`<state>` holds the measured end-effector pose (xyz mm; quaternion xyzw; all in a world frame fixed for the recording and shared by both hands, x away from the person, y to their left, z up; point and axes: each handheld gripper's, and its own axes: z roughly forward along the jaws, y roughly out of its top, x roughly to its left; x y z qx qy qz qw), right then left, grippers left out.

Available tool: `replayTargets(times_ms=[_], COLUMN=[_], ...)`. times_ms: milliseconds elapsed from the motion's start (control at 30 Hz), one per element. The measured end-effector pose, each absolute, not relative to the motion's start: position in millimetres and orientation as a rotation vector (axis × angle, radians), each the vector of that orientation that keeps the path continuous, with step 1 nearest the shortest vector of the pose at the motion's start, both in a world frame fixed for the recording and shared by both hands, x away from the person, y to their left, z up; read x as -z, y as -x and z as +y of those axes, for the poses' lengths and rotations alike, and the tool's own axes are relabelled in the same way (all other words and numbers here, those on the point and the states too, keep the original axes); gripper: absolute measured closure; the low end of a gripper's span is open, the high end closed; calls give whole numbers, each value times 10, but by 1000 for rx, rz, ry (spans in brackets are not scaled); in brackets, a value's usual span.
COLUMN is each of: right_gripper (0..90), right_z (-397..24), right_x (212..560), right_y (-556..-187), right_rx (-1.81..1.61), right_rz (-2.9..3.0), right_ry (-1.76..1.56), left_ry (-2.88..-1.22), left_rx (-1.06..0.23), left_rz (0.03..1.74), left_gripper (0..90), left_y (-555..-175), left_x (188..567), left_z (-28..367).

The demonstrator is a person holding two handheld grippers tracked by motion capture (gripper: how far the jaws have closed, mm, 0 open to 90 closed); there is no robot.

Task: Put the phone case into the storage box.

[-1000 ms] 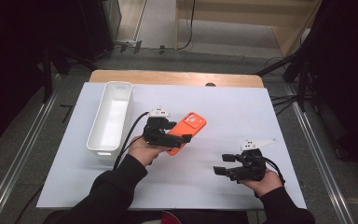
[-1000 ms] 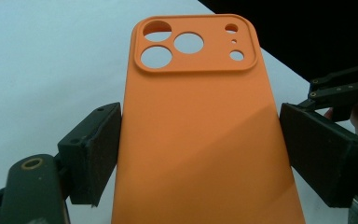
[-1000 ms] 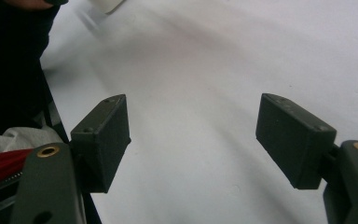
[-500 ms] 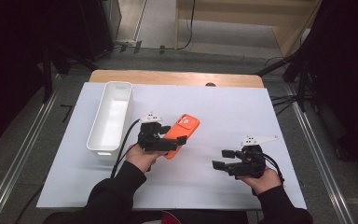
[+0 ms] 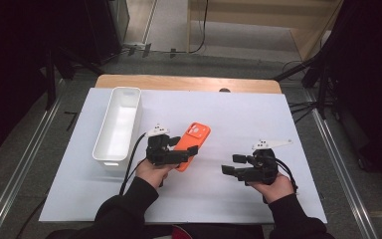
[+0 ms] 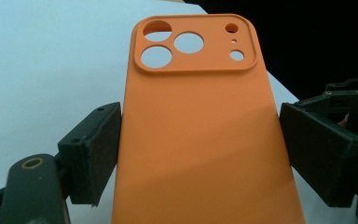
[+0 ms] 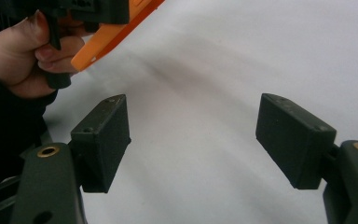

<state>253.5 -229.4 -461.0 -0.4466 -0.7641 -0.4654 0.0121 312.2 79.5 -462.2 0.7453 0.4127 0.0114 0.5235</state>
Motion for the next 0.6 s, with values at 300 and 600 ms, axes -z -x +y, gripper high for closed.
replayTargets(times_ms=[300,600], right_gripper=[249,250], right_z=[-2202,-2141], right_x=[4565,4494], right_y=[-2612,-2675], right_rx=[1475,1492], right_rz=[-2376,-2383], right_ry=[1399,1412], left_ry=[-1741,-1723], left_rx=[-50,-72], left_rz=[1020,1026], left_gripper=[161,161], left_y=[-3075,-3033], left_x=[4707,4772], left_z=[804,758])
